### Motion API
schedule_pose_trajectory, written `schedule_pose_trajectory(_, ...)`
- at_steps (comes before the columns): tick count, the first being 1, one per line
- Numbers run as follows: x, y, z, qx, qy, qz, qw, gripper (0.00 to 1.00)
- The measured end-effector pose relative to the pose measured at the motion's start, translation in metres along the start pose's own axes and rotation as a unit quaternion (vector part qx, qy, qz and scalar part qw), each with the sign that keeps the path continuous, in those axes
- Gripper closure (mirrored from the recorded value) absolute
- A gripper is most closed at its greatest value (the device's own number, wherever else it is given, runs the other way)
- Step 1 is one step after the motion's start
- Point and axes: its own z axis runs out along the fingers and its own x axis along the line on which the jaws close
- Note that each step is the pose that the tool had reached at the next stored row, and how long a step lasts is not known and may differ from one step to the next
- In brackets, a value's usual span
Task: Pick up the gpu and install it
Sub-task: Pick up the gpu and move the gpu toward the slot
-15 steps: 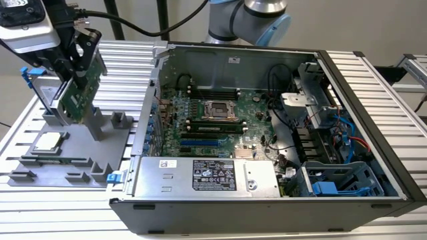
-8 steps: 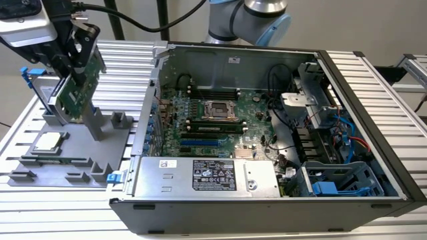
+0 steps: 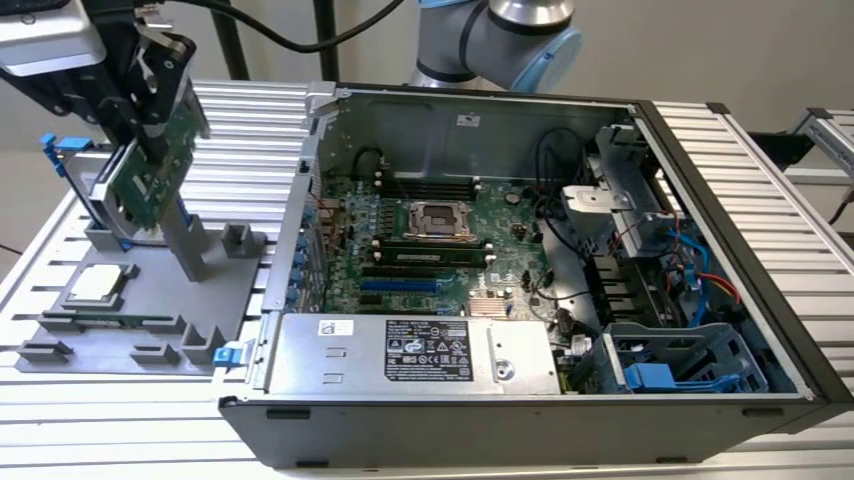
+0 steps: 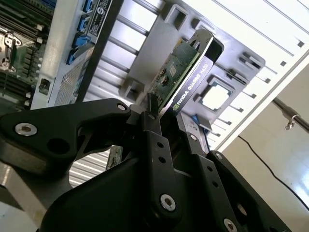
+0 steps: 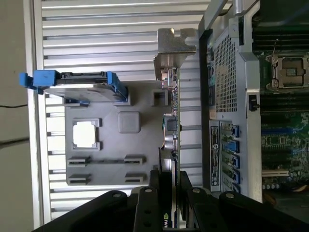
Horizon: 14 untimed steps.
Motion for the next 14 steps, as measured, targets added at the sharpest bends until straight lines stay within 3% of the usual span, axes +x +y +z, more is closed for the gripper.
schedule_pose_trajectory(14, -0.0003, 0.0009, -0.0157, -0.0005, 0.0, 0.0, 1.0, 1.0)
